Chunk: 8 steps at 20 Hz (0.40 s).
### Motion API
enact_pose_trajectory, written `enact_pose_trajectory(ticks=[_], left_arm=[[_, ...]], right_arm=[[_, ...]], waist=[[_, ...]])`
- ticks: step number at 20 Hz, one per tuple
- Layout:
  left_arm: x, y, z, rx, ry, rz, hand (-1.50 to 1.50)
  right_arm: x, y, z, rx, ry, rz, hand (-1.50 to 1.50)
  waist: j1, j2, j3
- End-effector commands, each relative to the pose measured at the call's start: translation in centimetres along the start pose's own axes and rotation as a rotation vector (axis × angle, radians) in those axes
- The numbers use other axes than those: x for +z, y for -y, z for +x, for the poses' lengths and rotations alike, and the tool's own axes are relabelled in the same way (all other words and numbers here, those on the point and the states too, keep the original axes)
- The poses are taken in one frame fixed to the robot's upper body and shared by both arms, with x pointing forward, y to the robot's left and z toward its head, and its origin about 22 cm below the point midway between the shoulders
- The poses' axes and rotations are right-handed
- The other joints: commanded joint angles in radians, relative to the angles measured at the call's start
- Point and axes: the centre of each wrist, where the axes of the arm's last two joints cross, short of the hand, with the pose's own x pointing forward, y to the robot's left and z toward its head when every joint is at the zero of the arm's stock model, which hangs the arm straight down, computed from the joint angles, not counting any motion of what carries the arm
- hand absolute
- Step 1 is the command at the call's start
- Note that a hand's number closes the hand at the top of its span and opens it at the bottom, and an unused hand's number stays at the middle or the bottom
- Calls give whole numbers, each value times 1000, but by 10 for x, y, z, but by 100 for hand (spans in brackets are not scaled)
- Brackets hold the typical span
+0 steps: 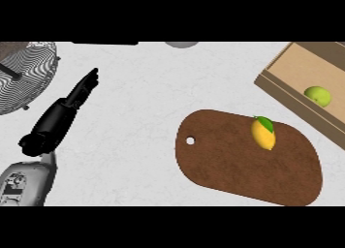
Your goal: Pick the pear from the cutting board and place it in the cardboard box
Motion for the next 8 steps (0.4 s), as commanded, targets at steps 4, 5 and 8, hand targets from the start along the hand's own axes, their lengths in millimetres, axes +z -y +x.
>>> enact_pose_trajectory(ticks=[4, 5, 8], left_arm=[[-2, -5, 0, -10, 9, 5, 0], [-12, -5, 14, -1, 19, 4, 0], [-12, -8, 6, -8, 19, 1, 0]], right_arm=[[24, 35, -10, -416, -41, -239, -150], [23, 45, 0, -407, -42, -252, -150], [48, 43, -35, -408, -30, -328, -150]], waist=[[3, 10, -1], [13, 9, -1], [11, 18, 1]])
